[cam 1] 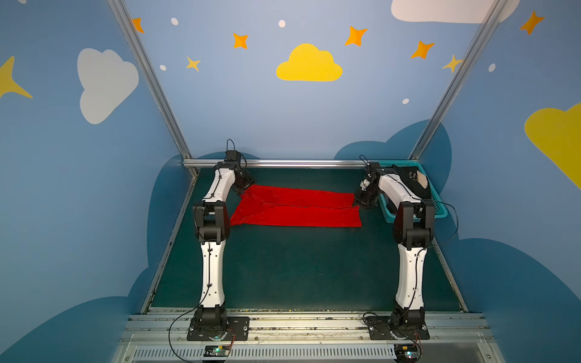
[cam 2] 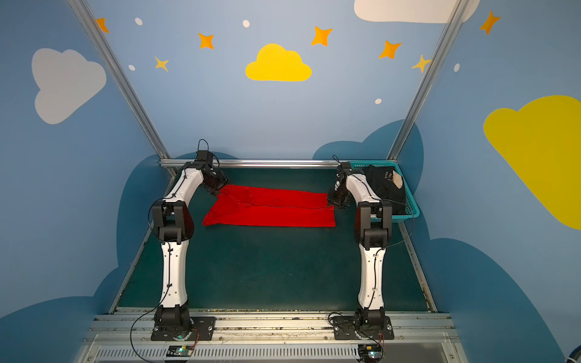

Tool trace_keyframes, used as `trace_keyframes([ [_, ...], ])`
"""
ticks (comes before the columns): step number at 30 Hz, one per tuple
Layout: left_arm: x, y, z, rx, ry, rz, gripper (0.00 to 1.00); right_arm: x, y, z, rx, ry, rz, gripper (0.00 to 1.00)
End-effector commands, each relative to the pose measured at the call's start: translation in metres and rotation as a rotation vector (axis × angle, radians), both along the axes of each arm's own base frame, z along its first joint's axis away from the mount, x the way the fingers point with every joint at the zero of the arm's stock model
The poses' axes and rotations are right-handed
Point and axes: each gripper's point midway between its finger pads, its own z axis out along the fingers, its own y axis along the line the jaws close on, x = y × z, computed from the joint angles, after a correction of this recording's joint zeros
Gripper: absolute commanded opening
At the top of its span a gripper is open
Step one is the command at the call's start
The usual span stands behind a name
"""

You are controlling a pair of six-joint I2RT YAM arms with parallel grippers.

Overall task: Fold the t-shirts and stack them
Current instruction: 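Lower the folded hem onto the far edge with both grippers and release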

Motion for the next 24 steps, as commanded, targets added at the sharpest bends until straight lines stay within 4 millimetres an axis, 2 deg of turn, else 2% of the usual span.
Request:
trace_keyframes([
  [1, -0.016, -0.002, 0.060, 0.022, -0.089, -0.002, 0.69, -0.005, 0.005, 0.055, 0.025, -0.103, 0.026, 0.48],
  [4, -0.046, -0.005, 0.062, 0.072, -0.064, 0.004, 0.61, -0.013, 0.007, 0.066, 0.010, -0.135, 0.033, 0.52],
  [6, -0.064, -0.013, 0.056, 0.077, -0.029, -0.003, 0.49, -0.019, 0.010, 0.069, 0.013, -0.141, 0.037, 0.53],
  [8, -0.083, -0.024, 0.041, 0.070, 0.030, -0.020, 0.33, -0.025, 0.018, 0.070, 0.035, -0.145, 0.051, 0.53],
  [10, -0.099, -0.034, 0.023, 0.068, 0.100, -0.043, 0.21, -0.030, 0.027, 0.068, 0.048, -0.145, 0.067, 0.53],
  [14, -0.121, -0.047, -0.015, 0.085, 0.210, -0.062, 0.06, -0.037, 0.039, 0.058, 0.059, -0.127, 0.094, 0.52],
  [17, -0.122, -0.053, -0.034, 0.077, 0.234, -0.074, 0.05, -0.041, 0.043, 0.051, 0.070, -0.106, 0.099, 0.50],
  [24, -0.085, -0.062, -0.058, 0.041, 0.160, -0.078, 0.08, -0.046, 0.049, 0.044, 0.086, -0.093, 0.104, 0.50],
])
